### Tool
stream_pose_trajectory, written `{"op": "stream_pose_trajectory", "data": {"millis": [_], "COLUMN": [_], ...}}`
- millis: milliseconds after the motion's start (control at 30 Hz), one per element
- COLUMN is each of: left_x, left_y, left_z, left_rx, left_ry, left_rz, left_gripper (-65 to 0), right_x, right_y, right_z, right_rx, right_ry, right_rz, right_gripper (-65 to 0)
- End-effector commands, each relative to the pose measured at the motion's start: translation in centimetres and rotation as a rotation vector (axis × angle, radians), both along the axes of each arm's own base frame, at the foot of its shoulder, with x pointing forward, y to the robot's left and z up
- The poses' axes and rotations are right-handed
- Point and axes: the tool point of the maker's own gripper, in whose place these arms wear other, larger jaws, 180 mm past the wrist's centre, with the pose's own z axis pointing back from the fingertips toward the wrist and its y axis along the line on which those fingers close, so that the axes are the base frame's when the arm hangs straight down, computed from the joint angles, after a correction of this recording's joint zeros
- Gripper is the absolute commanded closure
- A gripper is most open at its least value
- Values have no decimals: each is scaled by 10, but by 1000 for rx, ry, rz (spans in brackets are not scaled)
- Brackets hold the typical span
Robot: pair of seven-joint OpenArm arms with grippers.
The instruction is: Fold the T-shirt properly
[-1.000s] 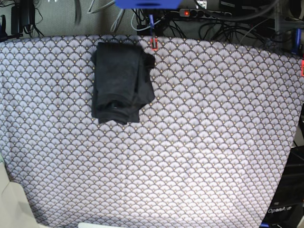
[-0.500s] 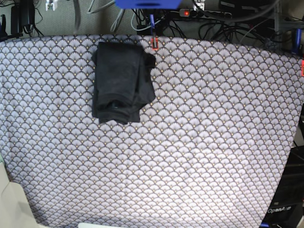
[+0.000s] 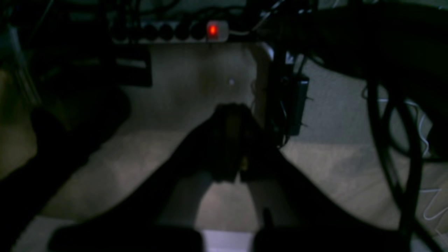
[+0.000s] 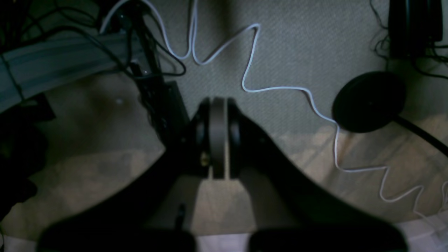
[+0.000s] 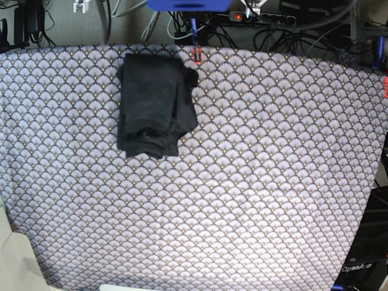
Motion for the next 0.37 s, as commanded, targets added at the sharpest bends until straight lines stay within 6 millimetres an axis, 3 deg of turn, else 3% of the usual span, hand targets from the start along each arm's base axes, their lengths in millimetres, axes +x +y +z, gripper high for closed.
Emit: {"op": "stream_pose_trajectory", "data": {"millis": [0, 333], "left_x": [-7, 2], "left_y": [-2, -4], "left_z": [0, 0], "left_rx": [-5, -9], "left_ry": [9, -2], "left_rz": [-16, -28], "left_gripper": [0, 0], "right_x": [-3, -4], "right_y": [-4, 8], "right_z": [1, -1], "right_rx": [-12, 7], "right_ry": [-5, 0], "right_rz": [-8, -12], "right_gripper": [0, 0]}}
